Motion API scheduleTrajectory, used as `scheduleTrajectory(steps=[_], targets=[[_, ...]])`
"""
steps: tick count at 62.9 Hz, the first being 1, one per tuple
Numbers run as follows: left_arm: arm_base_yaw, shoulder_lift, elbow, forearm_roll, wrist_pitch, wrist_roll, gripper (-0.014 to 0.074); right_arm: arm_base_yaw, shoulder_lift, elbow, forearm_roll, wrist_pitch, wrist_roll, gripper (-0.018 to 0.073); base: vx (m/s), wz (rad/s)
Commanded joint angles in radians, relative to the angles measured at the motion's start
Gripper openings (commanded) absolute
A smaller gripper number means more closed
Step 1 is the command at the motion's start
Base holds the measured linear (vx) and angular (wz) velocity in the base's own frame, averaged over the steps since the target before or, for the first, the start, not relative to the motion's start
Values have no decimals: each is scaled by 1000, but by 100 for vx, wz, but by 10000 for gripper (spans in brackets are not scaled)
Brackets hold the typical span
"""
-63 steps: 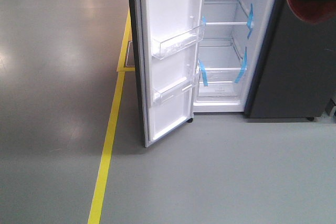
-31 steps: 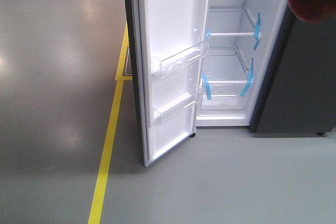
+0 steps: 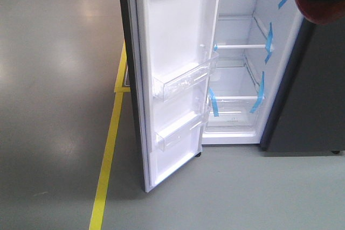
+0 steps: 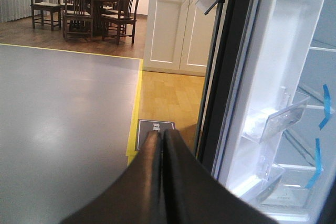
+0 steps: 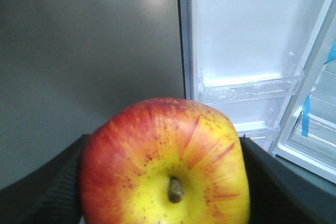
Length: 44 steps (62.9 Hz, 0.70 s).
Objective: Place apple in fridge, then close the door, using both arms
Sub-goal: 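Drive up to the open fridge door, apple held in right gripper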
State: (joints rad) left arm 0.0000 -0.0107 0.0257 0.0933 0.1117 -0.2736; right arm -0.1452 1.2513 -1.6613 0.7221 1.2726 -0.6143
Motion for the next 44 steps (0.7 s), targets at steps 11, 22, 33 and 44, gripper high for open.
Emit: scheduleTrajectory(steps=[11, 22, 33, 44], targets=[[0, -6, 22, 0, -75, -5, -6, -2, -22, -28, 50, -54, -13, 45, 24, -3], [0, -6, 22, 0, -75, -5, -6, -2, -22, -28, 50, -54, -13, 43, 24, -3], [0, -6, 22, 0, -75, -5, -6, -2, -22, -28, 50, -54, -13, 44, 24, -4], [0, -6, 22, 0, -75, -5, -6, -2, -22, -28, 50, -54, -13, 44, 23, -4]])
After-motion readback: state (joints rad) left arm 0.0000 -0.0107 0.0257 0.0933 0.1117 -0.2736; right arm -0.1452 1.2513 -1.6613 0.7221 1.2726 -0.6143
